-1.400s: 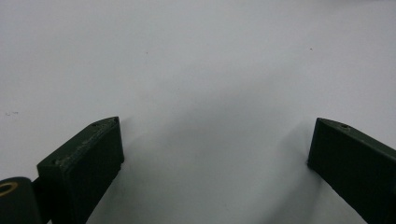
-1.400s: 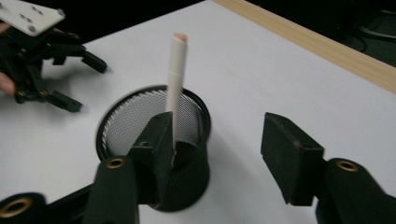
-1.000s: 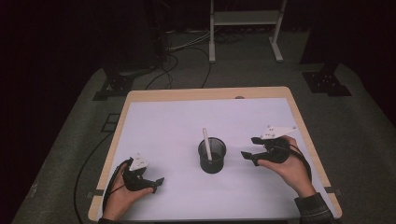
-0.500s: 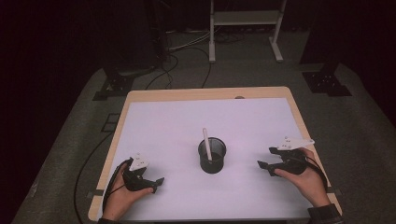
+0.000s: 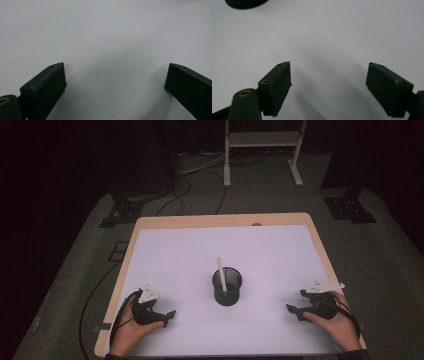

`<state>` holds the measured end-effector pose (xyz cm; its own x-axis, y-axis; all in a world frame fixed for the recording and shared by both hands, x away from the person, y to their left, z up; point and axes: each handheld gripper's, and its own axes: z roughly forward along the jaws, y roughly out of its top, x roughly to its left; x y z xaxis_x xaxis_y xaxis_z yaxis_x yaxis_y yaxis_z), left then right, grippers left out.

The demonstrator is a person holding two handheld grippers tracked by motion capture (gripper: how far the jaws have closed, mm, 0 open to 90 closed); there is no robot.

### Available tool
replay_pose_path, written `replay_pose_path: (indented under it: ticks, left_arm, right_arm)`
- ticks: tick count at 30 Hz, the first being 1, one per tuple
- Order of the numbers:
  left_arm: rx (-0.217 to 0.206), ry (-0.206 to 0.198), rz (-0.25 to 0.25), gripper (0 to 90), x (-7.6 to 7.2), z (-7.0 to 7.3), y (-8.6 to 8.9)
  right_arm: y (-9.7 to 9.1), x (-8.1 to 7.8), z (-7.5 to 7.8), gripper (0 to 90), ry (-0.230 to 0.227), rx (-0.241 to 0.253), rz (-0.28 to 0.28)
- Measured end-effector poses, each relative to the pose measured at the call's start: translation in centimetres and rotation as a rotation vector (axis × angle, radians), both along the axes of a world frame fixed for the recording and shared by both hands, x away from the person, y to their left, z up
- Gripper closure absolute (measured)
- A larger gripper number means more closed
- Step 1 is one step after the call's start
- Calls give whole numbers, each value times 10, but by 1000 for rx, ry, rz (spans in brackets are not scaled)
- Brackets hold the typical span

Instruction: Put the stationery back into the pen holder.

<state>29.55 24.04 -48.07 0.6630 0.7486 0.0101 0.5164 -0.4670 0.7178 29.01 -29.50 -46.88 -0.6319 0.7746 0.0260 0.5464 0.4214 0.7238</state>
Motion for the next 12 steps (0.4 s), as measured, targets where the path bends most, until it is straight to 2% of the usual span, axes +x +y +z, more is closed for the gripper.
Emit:
replay_pose_path:
  ticks: [2,5,8,12]
  left_arm:
    - [0,0,0,24,0,0,0]
    - [0,0,0,24,0,0,0]
    - [0,0,0,24,0,0,0]
    - [0,0,0,24,0,0,0]
  right_arm:
    - [-1,-2,-3,174,-9,-20,-8]
    - [-3,-2,-9,167,5,-42,-12]
    - [-4,-2,-12,156,3,-24,-17]
    - [-6,-5,-15,145,-23,-1,-21]
